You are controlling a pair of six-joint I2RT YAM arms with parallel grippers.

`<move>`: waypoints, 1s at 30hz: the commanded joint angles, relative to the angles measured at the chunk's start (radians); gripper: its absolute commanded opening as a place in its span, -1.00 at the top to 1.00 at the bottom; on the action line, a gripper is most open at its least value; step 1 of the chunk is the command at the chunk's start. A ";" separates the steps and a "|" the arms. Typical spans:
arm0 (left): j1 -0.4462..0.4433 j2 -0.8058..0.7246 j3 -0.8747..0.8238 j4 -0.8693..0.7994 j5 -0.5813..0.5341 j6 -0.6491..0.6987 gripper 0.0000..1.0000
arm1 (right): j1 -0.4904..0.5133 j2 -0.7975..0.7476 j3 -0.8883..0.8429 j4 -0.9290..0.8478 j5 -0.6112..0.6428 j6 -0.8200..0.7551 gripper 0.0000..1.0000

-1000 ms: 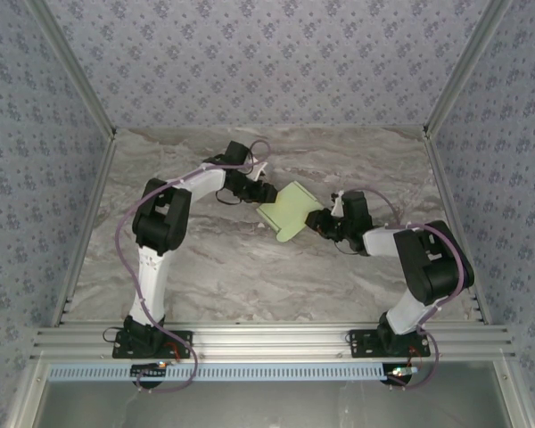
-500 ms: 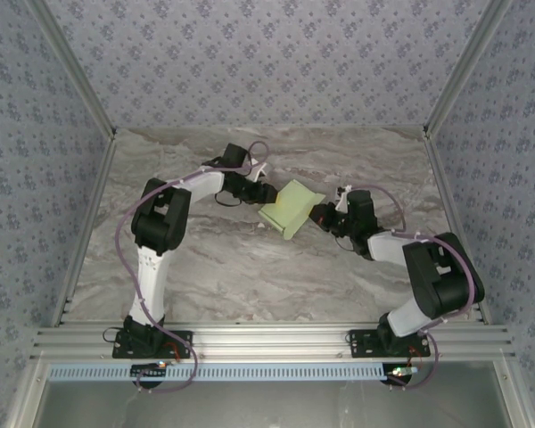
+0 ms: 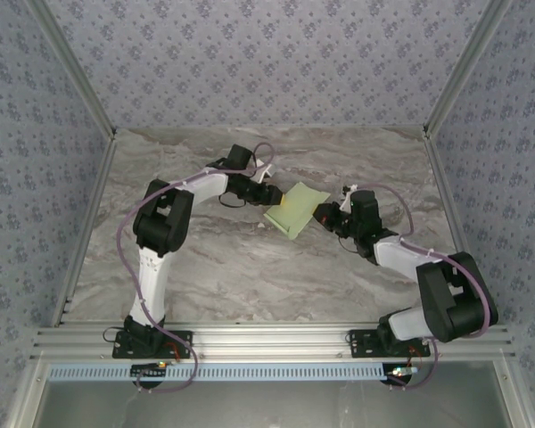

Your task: Fold the paper box

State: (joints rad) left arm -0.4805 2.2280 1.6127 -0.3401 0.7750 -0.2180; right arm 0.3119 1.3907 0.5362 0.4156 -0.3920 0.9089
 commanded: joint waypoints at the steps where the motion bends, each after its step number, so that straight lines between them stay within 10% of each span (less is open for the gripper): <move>1: -0.024 0.010 -0.010 -0.070 -0.037 0.017 0.08 | 0.000 0.033 -0.017 0.009 0.029 -0.027 0.91; 30: 0.006 0.018 -0.072 -0.015 0.025 -0.122 0.52 | -0.048 0.239 0.017 0.084 -0.039 -0.065 0.63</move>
State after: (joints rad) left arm -0.4698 2.2292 1.5772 -0.3340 0.7906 -0.2974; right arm 0.2657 1.5986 0.5335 0.4988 -0.4126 0.8669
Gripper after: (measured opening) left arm 0.245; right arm 0.183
